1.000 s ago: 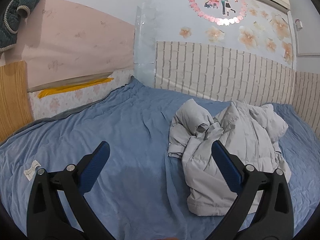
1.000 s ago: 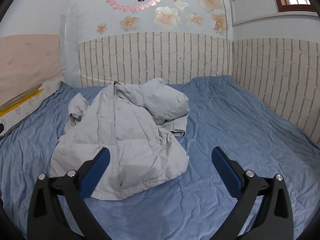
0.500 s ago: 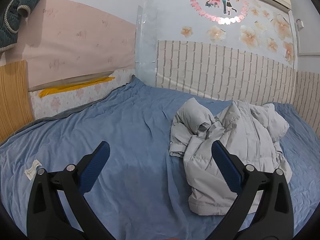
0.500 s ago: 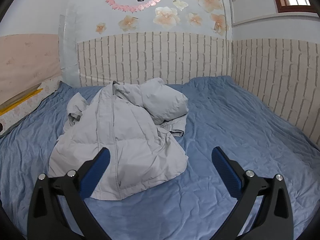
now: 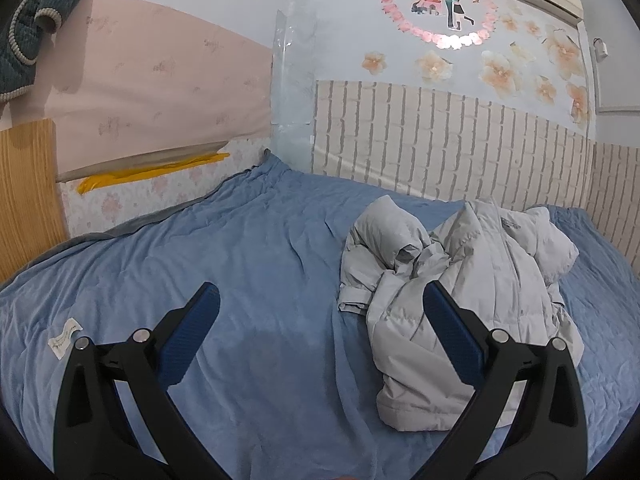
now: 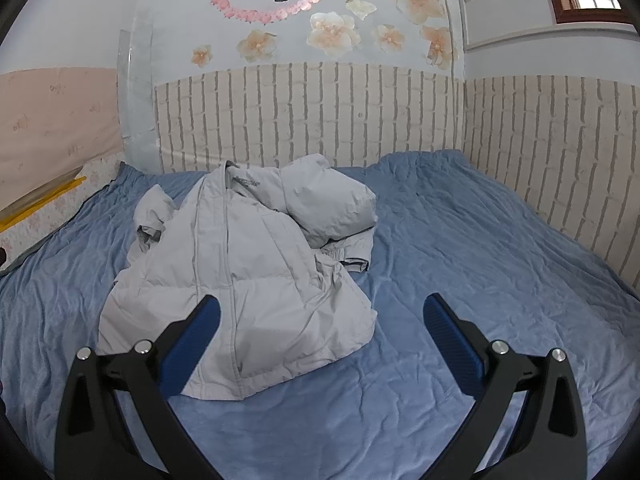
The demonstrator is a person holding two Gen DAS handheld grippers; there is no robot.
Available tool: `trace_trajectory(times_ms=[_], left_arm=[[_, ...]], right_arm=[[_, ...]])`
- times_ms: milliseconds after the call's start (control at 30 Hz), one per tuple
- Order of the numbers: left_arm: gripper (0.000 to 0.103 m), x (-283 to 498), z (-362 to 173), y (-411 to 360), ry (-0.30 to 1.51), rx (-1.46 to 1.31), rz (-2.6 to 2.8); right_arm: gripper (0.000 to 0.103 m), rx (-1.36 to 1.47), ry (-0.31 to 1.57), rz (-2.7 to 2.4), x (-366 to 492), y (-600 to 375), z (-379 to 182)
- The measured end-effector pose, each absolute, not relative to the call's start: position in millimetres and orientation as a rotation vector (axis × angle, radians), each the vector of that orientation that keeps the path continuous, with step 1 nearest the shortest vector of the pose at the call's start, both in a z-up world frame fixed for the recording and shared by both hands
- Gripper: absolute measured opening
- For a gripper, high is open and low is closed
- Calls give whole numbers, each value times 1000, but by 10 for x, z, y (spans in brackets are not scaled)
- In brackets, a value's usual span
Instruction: Fold large clothes
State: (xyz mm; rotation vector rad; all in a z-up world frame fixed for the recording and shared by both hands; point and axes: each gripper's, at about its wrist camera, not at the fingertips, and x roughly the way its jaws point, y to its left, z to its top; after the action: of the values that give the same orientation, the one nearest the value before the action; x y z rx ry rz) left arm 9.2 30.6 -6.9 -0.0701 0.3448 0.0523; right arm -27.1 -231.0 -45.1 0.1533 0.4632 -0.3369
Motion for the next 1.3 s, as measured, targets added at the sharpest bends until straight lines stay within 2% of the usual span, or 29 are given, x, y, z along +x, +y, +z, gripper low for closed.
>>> trace_trajectory(times_ms=[1300], left_arm=[[100, 101, -74, 302, 343, -69, 62]], right_arm=[[101, 152, 474, -334, -241, -2294, -427]])
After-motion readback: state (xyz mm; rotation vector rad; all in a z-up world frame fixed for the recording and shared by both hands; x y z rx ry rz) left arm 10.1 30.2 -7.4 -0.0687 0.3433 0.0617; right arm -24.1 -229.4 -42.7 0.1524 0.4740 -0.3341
